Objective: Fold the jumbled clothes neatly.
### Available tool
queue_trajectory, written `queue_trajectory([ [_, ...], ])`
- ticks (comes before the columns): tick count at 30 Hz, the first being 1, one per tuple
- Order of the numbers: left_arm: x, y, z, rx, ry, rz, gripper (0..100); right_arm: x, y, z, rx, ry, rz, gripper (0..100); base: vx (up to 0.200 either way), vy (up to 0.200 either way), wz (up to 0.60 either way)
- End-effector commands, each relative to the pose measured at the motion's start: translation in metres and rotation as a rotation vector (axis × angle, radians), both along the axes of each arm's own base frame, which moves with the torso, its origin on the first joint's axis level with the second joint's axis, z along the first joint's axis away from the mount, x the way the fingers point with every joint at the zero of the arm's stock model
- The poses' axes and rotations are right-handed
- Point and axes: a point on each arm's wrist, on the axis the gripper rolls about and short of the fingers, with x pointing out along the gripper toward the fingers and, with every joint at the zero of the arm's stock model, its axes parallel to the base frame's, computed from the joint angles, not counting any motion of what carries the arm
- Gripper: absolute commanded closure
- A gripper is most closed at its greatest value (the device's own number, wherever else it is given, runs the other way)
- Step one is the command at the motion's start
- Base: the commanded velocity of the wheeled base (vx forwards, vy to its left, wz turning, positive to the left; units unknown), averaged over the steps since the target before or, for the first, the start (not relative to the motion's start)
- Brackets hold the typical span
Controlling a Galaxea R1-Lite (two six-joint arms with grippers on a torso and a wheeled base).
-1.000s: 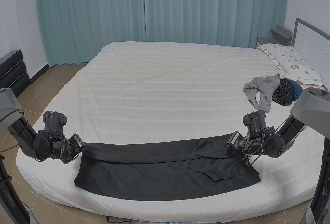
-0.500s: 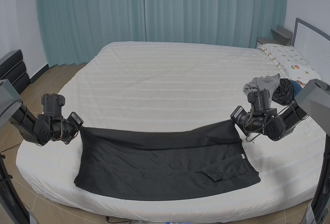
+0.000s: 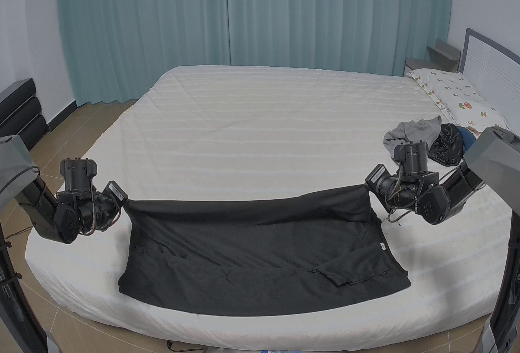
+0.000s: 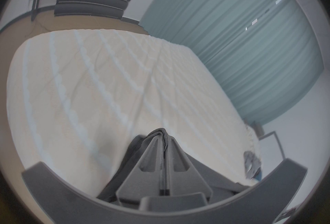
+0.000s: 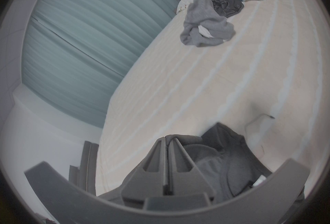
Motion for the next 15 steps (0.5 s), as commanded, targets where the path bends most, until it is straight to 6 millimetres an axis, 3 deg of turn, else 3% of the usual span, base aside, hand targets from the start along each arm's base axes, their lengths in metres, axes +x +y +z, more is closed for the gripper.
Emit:
queue_trajectory([
  [1, -0.02, -0.001, -0.027, 0.064, 0.116, -0.055, 100, -0.021, -0.004, -0.009, -0.027, 0.061, 0.049, 100, 0.0, 0.0, 0.0],
  [6, -0.034, -0.005, -0.033, 0.098, 0.16, -0.11, 100, -0.036, -0.007, -0.01, -0.045, 0.092, 0.09, 100, 0.0, 0.0, 0.0],
  [9, -0.047, -0.009, -0.04, 0.148, 0.205, -0.188, 100, -0.054, -0.007, -0.023, -0.081, 0.156, 0.168, 100, 0.0, 0.0, 0.0],
  [15, -0.054, -0.012, -0.048, 0.16, 0.242, -0.212, 100, -0.067, -0.007, -0.045, -0.147, 0.232, 0.226, 100, 0.0, 0.0, 0.0],
])
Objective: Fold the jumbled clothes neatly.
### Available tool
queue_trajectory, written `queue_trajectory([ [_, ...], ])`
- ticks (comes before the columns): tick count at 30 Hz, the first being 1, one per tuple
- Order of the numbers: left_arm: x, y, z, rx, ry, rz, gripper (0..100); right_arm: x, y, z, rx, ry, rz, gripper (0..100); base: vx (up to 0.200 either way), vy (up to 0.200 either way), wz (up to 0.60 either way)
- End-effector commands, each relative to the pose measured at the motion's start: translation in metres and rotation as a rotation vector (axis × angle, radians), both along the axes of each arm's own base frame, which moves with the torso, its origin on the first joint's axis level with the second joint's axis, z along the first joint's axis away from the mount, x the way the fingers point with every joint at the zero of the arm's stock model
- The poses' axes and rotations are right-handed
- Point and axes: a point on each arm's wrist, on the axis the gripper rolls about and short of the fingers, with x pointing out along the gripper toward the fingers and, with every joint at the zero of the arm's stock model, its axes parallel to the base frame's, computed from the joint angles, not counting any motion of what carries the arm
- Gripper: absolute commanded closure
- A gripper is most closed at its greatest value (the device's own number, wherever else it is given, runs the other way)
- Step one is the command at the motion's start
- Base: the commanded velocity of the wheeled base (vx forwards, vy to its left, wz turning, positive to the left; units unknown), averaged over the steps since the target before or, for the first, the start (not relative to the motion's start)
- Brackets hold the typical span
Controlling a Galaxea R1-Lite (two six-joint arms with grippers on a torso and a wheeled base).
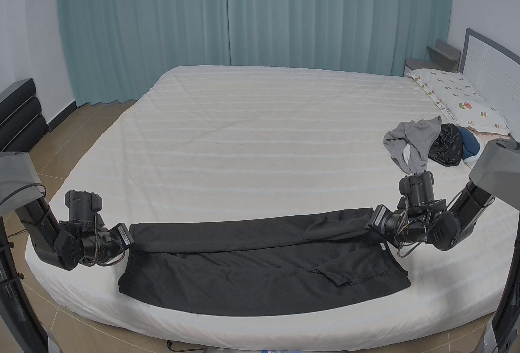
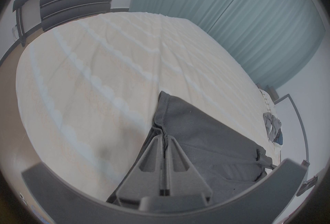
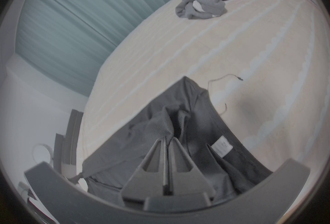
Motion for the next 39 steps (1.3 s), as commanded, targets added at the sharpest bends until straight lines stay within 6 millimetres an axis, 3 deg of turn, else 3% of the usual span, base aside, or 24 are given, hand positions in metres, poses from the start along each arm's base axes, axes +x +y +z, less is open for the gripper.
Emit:
queue_trajectory([
  [1, -0.007, -0.002, -0.006, 0.002, 0.039, -0.012, 100, -0.01, 0.0, -0.014, -0.036, 0.054, 0.036, 100, 0.0, 0.0, 0.0],
  [7, -0.01, -0.005, -0.008, 0.0, 0.053, -0.022, 100, -0.01, 0.0, -0.02, -0.053, 0.068, 0.049, 100, 0.0, 0.0, 0.0],
  [8, -0.01, -0.006, -0.006, 0.001, 0.052, -0.023, 0, -0.008, 0.0, -0.019, -0.054, 0.062, 0.05, 0, 0.0, 0.0, 0.0],
  [13, -0.009, -0.007, 0.001, -0.001, 0.024, -0.024, 0, -0.005, -0.006, -0.005, -0.034, 0.015, 0.038, 0, 0.0, 0.0, 0.0],
  [17, 0.001, 0.001, 0.019, -0.005, -0.058, 0.007, 0, 0.011, -0.021, 0.014, 0.028, -0.053, 0.026, 0, 0.0, 0.0, 0.0],
  [21, 0.025, 0.011, 0.028, -0.045, -0.119, 0.072, 0, 0.032, -0.028, 0.002, 0.035, -0.054, 0.006, 0, 0.0, 0.0, 0.0],
  [25, 0.053, 0.016, 0.013, -0.082, -0.077, 0.115, 0, 0.049, -0.03, -0.018, 0.037, -0.037, 0.001, 0, 0.0, 0.0, 0.0],
  [27, 0.053, 0.016, 0.013, -0.082, -0.077, 0.115, 0, 0.049, -0.03, -0.018, 0.037, -0.037, 0.001, 0, 0.0, 0.0, 0.0],
  [28, 0.065, 0.018, -0.006, -0.089, -0.034, 0.117, 0, 0.058, -0.029, -0.028, 0.05, -0.034, 0.013, 0, 0.0, 0.0, 0.0],
  [34, 0.076, 0.018, -0.019, -0.091, -0.02, 0.117, 0, 0.065, -0.028, -0.034, 0.065, -0.034, 0.027, 0, 0.0, 0.0, 0.0],
  [35, 0.076, 0.018, -0.02, -0.092, -0.019, 0.114, 0, 0.066, -0.028, -0.035, 0.068, -0.032, 0.031, 100, 0.0, 0.0, 0.0],
  [37, 0.076, 0.016, -0.021, -0.091, -0.014, 0.111, 0, 0.066, -0.028, -0.037, 0.065, -0.03, 0.035, 100, 0.0, 0.0, 0.0],
  [38, 0.075, 0.016, -0.022, -0.091, -0.011, 0.11, 100, 0.067, -0.027, -0.037, 0.067, -0.032, 0.036, 100, 0.0, 0.0, 0.0],
  [39, 0.075, 0.015, -0.022, -0.091, -0.009, 0.108, 100, 0.068, -0.028, -0.036, 0.067, -0.035, 0.034, 100, 0.0, 0.0, 0.0],
])
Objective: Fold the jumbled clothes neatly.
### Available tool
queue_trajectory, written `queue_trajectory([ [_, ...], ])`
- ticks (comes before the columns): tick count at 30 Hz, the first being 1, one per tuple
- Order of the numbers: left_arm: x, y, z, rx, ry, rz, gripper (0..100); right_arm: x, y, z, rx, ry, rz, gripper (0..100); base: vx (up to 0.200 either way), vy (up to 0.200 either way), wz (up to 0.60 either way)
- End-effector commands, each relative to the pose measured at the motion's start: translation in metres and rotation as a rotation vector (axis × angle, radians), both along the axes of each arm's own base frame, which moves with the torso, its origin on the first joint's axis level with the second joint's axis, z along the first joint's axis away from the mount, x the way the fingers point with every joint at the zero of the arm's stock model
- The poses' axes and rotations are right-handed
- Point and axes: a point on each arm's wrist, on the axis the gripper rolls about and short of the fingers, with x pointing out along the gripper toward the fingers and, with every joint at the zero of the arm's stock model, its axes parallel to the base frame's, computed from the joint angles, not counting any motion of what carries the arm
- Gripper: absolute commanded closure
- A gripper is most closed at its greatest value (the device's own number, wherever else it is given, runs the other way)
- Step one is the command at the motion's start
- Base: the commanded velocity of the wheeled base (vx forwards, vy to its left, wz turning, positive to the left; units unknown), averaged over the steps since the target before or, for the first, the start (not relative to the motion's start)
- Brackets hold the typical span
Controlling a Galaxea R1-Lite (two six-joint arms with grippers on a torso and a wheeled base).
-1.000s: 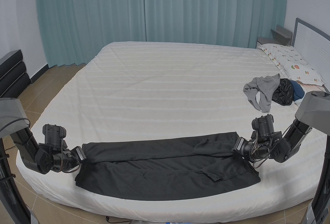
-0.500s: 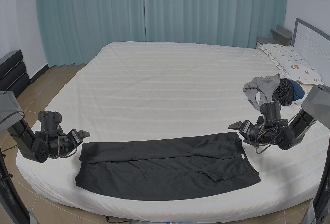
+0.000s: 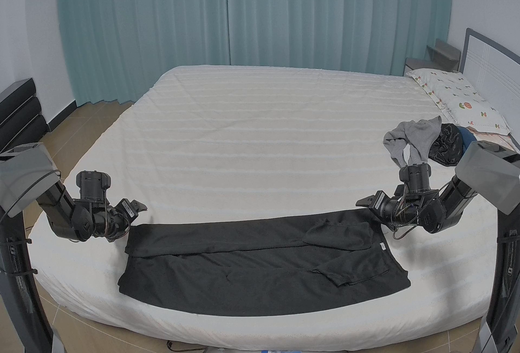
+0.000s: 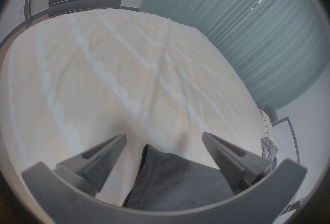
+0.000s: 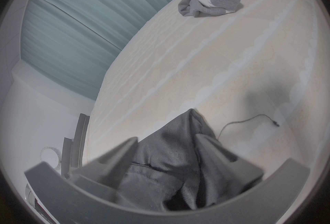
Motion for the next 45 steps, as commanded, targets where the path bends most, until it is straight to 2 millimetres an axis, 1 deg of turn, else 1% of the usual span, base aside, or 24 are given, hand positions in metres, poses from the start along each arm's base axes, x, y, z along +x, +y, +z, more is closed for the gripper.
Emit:
queue_trajectory([
  [1, 0.002, -0.001, -0.013, -0.003, 0.029, -0.004, 100, 0.003, 0.0, -0.011, -0.002, 0.019, -0.001, 100, 0.0, 0.0, 0.0],
  [8, 0.004, 0.001, -0.009, -0.043, 0.014, 0.045, 100, 0.004, -0.01, -0.012, 0.008, 0.024, -0.032, 100, 0.0, 0.0, 0.0],
  [12, 0.004, 0.003, 0.001, -0.072, -0.013, 0.077, 100, 0.006, -0.015, -0.012, 0.031, 0.03, -0.064, 100, 0.0, 0.0, 0.0],
  [15, 0.004, 0.004, 0.003, -0.082, -0.024, 0.089, 100, 0.007, -0.017, -0.012, 0.041, 0.031, -0.074, 100, 0.0, 0.0, 0.0],
  [18, 0.005, 0.005, 0.0, -0.08, -0.022, 0.095, 100, 0.008, -0.019, -0.011, 0.053, 0.031, -0.089, 100, 0.0, 0.0, 0.0],
  [23, 0.007, 0.012, -0.005, -0.078, -0.018, 0.114, 100, 0.009, -0.023, -0.011, 0.057, 0.03, -0.1, 100, 0.0, 0.0, 0.0],
  [26, 0.01, 0.014, -0.009, -0.079, -0.014, 0.12, 100, 0.009, -0.023, -0.01, 0.058, 0.029, -0.101, 100, 0.0, 0.0, 0.0],
  [31, 0.012, 0.016, -0.01, -0.084, -0.016, 0.121, 100, 0.009, -0.024, -0.01, 0.059, 0.028, -0.104, 100, 0.0, 0.0, 0.0],
  [32, 0.012, 0.016, -0.01, -0.086, -0.017, 0.12, 0, 0.009, -0.023, -0.01, 0.06, 0.032, -0.103, 0, 0.0, 0.0, 0.0],
  [37, 0.011, 0.016, -0.009, -0.086, -0.017, 0.122, 0, 0.007, -0.023, -0.007, 0.061, 0.029, -0.102, 0, 0.0, 0.0, 0.0],
  [39, 0.01, 0.02, -0.008, -0.088, -0.019, 0.131, 0, 0.004, -0.025, 0.001, 0.064, 0.016, -0.107, 0, 0.0, 0.0, 0.0],
  [40, 0.009, 0.02, -0.008, -0.088, -0.019, 0.132, 0, 0.003, -0.025, 0.001, 0.064, 0.017, -0.108, 0, 0.0, 0.0, 0.0],
  [43, 0.004, 0.027, 0.0, -0.088, -0.031, 0.149, 0, -0.008, -0.028, 0.02, 0.101, 0.011, -0.138, 0, 0.0, 0.0, 0.0],
  [45, -0.004, 0.027, 0.005, -0.11, -0.029, 0.129, 0, -0.018, -0.029, 0.026, 0.114, 0.021, -0.149, 0, 0.0, 0.0, 0.0],
])
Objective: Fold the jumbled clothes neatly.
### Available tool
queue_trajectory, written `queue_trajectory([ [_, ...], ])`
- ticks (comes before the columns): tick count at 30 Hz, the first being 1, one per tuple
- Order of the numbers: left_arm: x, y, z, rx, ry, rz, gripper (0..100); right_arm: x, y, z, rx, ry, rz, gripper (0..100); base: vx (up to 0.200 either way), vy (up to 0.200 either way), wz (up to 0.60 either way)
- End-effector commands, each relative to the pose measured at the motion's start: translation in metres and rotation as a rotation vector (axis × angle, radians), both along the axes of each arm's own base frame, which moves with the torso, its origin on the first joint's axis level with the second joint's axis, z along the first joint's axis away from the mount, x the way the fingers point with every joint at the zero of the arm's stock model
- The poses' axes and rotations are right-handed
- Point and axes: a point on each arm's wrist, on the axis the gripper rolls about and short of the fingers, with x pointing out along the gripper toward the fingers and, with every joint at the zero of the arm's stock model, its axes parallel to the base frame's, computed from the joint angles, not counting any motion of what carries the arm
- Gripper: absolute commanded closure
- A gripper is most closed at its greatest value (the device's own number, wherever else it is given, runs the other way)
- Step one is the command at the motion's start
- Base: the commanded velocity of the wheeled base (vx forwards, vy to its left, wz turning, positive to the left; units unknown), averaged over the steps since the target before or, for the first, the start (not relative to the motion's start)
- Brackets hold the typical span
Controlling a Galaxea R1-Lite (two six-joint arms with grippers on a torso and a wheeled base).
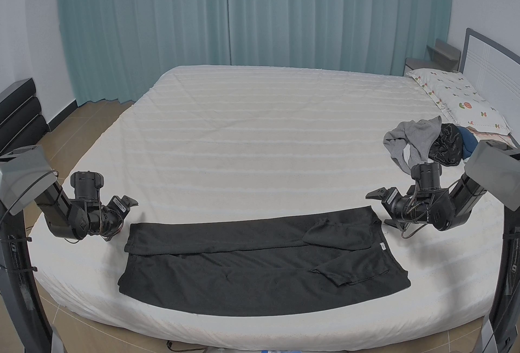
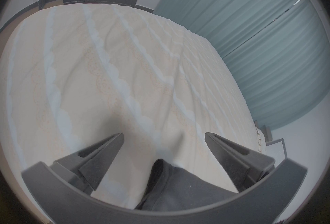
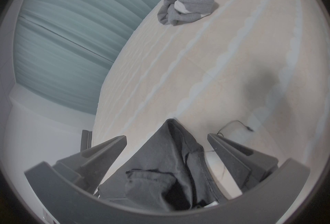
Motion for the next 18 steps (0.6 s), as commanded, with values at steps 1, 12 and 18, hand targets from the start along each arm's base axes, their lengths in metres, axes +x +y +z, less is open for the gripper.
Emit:
queue_trajectory([
  [1, -0.016, 0.004, 0.014, -0.033, -0.013, -0.026, 0, -0.021, -0.003, 0.024, 0.026, -0.009, -0.022, 0, 0.0, 0.0, 0.0],
  [12, -0.034, -0.003, 0.023, -0.047, -0.047, -0.126, 0, -0.058, -0.004, 0.013, 0.094, -0.037, 0.024, 0, -0.109, 0.0, 0.0],
  [18, -0.034, -0.005, 0.022, -0.017, -0.065, -0.26, 0, -0.06, -0.002, 0.012, 0.095, -0.048, 0.03, 0, 0.0, 0.0, 0.0],
])
